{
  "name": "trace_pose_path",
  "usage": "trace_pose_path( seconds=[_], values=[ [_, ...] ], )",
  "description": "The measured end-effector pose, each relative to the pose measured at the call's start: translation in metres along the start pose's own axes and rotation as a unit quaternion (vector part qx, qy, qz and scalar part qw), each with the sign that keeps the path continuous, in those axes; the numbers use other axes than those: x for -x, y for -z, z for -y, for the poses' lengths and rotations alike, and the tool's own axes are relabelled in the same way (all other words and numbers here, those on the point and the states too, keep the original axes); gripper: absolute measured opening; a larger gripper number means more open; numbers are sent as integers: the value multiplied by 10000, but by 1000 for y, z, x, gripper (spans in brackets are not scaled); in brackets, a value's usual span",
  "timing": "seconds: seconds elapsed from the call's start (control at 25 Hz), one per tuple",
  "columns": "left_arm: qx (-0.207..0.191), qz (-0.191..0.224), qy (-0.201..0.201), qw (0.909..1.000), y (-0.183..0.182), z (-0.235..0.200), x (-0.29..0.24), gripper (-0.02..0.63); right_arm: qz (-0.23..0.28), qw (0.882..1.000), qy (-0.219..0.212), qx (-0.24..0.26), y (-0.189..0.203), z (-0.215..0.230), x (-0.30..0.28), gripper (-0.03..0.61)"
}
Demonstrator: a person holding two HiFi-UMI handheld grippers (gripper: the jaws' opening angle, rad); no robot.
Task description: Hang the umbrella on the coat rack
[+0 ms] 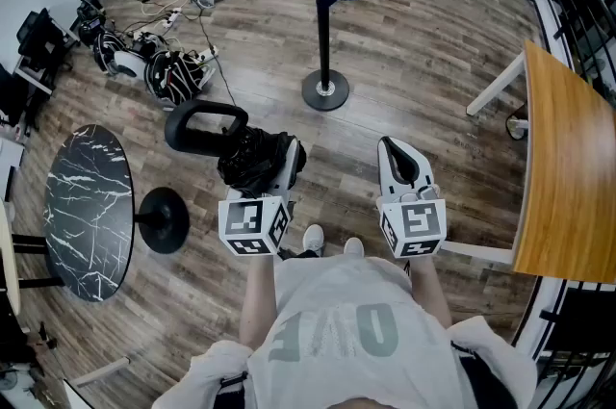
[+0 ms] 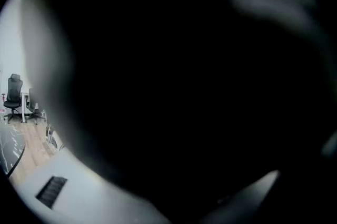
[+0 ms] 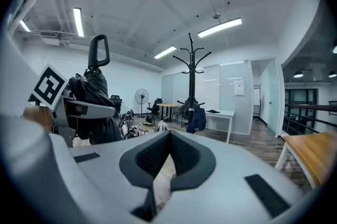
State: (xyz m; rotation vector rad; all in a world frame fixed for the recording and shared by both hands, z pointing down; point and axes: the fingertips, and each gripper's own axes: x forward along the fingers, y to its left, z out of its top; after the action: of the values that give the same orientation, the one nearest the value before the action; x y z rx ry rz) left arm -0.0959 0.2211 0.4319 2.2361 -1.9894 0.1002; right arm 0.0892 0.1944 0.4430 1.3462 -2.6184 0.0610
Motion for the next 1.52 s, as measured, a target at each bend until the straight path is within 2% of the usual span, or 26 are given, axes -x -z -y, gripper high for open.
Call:
trace_pose_path(
  seconds=[0.44,0.68,1.0,1.28,1.52],
  values=[
    [32,161,111,9998,-7,-14,-2,299,-7,9999,102,-72,-3,-6,-5,29],
    [13,192,317,9993,-7,-33,-10,299,153,9982,152,-565,-5,-18,-20,30],
    [62,167,597,9981,0,-62,-24,299,-117,9982,290,-514,16,-45,-37,31],
    [236,226,642,9974,1,-67,-59,299,72,9978,416,-509,3,-18,-60,31],
    [236,266,658,9972,-1,-63,-113,299,139,9985,217,-475,-3,20,-116,31]
  ],
)
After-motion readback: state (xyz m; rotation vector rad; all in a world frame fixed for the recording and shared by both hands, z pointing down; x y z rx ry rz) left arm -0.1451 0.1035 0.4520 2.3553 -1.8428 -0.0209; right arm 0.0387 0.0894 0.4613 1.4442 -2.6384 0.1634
